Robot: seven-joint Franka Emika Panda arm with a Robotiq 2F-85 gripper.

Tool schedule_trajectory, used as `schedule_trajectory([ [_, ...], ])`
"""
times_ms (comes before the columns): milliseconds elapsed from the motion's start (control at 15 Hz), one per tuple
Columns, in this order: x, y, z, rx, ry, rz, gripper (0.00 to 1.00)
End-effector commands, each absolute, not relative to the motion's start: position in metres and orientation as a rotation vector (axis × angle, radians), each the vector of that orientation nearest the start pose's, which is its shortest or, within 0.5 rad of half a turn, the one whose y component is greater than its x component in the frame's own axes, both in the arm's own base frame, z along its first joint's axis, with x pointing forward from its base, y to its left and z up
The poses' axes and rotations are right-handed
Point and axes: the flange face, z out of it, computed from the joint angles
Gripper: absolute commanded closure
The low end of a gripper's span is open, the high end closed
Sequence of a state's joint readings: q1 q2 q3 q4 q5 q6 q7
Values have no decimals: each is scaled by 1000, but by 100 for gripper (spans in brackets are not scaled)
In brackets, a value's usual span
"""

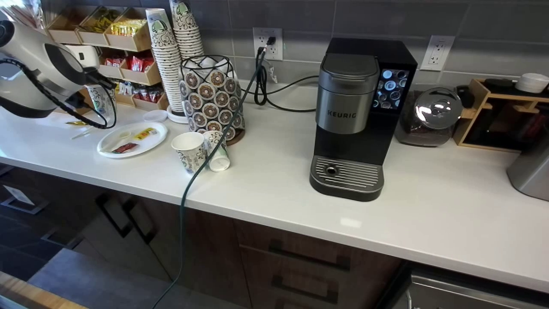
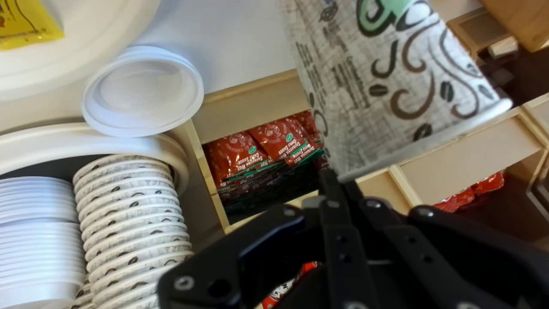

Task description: Pick up the paper cup and place it the right way up on the kitchen counter

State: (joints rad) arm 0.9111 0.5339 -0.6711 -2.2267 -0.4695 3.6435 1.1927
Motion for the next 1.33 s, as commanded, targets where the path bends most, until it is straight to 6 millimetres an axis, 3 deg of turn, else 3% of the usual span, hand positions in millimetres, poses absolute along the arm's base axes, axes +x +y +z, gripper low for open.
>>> schedule_trajectory([
  [0, 549, 214, 253, -2529, 245, -1179, 99],
  [200, 548, 208, 240, -2546, 272, -1190, 99],
  [400, 548, 215, 233, -2542, 271, -1170, 99],
  [467, 547, 219, 231, -2543, 267, -1160, 72],
  [600, 540, 225, 238, -2562, 219, -1100, 64],
  [867, 511, 230, 263, -2626, 112, -980, 34],
  [1000, 502, 216, 282, -2674, 151, -980, 18],
  [1133, 496, 188, 298, -2722, 265, -972, 5],
  [1267, 489, 158, 293, -2797, 315, -910, 0],
])
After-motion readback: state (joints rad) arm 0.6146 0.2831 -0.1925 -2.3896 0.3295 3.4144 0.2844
